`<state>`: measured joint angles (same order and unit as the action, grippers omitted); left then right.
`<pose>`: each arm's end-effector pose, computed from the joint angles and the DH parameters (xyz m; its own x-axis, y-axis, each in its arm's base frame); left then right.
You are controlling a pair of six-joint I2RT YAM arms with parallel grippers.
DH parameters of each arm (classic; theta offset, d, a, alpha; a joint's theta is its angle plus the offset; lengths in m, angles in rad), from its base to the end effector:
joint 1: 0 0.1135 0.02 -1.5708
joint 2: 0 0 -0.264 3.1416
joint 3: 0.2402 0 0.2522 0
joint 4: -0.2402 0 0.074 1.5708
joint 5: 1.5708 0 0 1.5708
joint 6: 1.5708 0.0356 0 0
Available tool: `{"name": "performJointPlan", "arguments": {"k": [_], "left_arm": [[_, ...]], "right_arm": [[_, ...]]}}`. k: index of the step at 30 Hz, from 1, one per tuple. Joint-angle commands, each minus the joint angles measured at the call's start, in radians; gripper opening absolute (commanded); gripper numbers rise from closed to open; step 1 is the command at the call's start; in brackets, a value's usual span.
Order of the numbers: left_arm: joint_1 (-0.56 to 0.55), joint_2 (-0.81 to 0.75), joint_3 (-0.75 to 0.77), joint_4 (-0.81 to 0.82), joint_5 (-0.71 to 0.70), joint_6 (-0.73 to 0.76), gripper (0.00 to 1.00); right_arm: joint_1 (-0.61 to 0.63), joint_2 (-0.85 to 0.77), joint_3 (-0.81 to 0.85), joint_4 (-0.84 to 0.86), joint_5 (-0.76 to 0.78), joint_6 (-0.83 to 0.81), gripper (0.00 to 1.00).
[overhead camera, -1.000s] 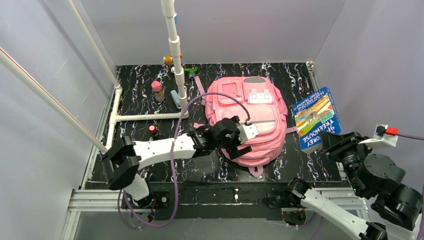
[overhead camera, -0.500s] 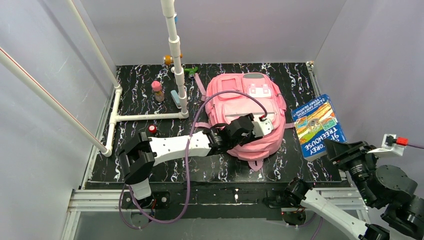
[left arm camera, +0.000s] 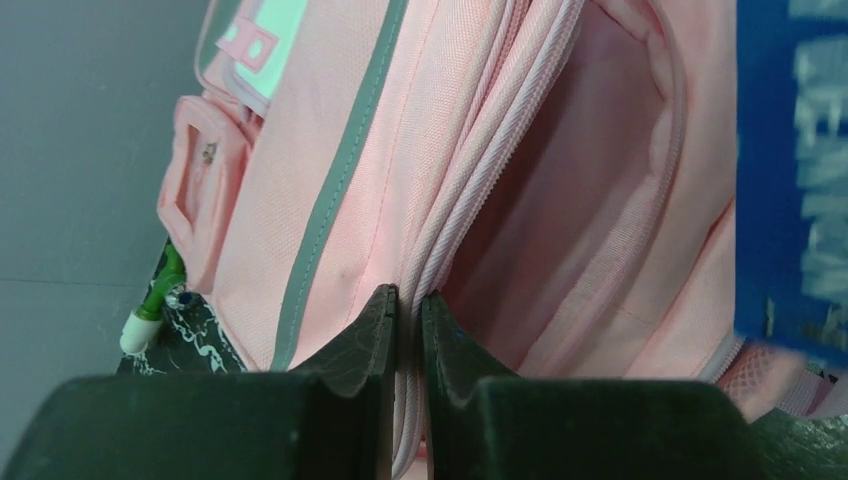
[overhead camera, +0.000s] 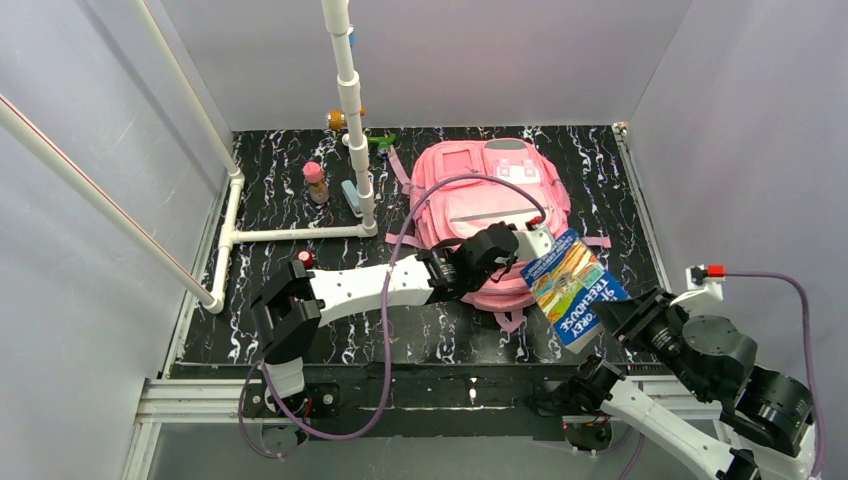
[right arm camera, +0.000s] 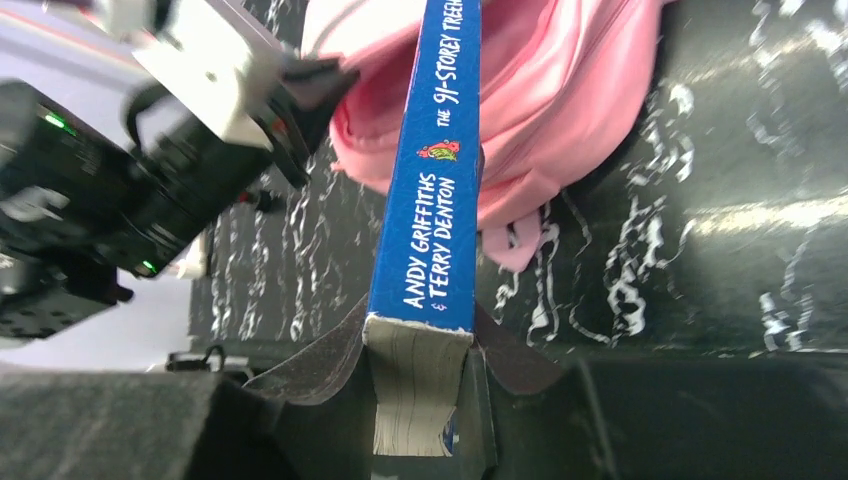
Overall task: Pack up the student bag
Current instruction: Place the book in the student bag.
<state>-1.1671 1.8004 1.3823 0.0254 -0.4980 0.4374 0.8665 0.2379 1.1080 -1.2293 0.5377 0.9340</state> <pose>0.1828 -0.3847 0.2857 0.1326 0.6369 -0.7595 0.6385 0.5312 0.5569 -0.0033 -0.0321 0.3649 -0.4120 0.5816 -0.7014 -0.0216 0.7633 0.6456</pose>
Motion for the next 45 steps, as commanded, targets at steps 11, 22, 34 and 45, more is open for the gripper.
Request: {"name": "performJointPlan", "arguments": {"k": [11, 22, 34, 45], "left_arm": [[0.011, -0.2, 0.148, -0.001, -0.047, 0.011, 0.0], [0.01, -0.255, 0.143, -0.019, 0.003, 0.009, 0.0], [0.011, -0.275, 0.147, -0.055, 0.015, 0.014, 0.0], [0.011, -0.29, 0.122, -0.077, 0.158, -0.092, 0.0]], "right_arm": [[0.012, -0.146, -0.479, 0.762, -0.227, 0.345, 0.01], [0.012, -0.161, -0.645, 0.997, -0.056, 0.57, 0.01], [0.013, -0.224, -0.719, 0.907, 0.173, 0.609, 0.01], [0.012, -0.016, -0.892, 1.337, 0.137, 0.538, 0.01]]}}
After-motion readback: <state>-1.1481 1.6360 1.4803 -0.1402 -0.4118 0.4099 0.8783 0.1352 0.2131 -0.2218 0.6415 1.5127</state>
